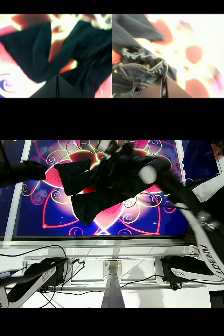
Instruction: Fold the clothes and pants, and hang the long-sleeved shirts on hangers.
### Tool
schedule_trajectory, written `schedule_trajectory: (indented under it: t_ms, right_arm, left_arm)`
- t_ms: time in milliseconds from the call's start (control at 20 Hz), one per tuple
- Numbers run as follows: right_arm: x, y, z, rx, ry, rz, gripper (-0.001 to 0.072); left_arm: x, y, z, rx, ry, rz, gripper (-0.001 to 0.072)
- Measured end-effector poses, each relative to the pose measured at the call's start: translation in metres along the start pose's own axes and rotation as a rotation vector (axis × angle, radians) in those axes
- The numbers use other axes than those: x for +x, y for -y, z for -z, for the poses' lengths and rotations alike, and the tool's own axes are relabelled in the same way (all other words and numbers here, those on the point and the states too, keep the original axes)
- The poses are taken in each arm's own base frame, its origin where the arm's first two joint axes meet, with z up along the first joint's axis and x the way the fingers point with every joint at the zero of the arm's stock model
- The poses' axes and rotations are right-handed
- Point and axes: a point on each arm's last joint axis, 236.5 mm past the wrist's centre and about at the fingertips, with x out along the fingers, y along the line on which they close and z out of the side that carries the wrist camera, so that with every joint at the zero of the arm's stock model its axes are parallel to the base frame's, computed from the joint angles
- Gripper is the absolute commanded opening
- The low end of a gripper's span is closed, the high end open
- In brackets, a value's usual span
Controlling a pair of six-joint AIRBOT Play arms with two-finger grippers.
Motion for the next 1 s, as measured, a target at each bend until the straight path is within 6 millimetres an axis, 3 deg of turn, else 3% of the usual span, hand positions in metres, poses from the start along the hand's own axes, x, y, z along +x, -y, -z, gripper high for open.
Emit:
schedule_trajectory:
  t_ms: [100,300,350,400,450,700,1000]
  right_arm:
    - [-0.036,0.045,0.02,0.087,-0.045,0.066,0.0026]
    - [-0.083,0.093,0.078,0.301,-0.175,0.133,0.0026]
    - [-0.089,0.097,0.092,0.357,-0.206,0.141,0.0027]
    - [-0.095,0.102,0.104,0.41,-0.233,0.15,0.0027]
    - [-0.099,0.105,0.113,0.452,-0.249,0.159,0.0027]
    - [-0.107,0.108,0.132,0.558,-0.289,0.168,0.0027]
    - [-0.108,0.107,0.134,0.592,-0.289,0.164,0.0027]
  left_arm:
    - [0.01,0.001,0.039,-0.027,-0.118,0.029,0.0016]
    - [0.043,0.028,0.129,-0.19,-0.313,0.174,0.0034]
    - [0.05,0.038,0.149,-0.25,-0.341,0.218,0.0206]
    - [0.058,0.048,0.168,-0.318,-0.364,0.256,0.0486]
    - [0.064,0.059,0.184,-0.39,-0.382,0.292,0.0635]
    - [0.088,0.106,0.239,-0.618,-0.485,0.434,0.0636]
    - [0.126,0.163,0.254,-0.713,-0.53,0.578,0.0633]
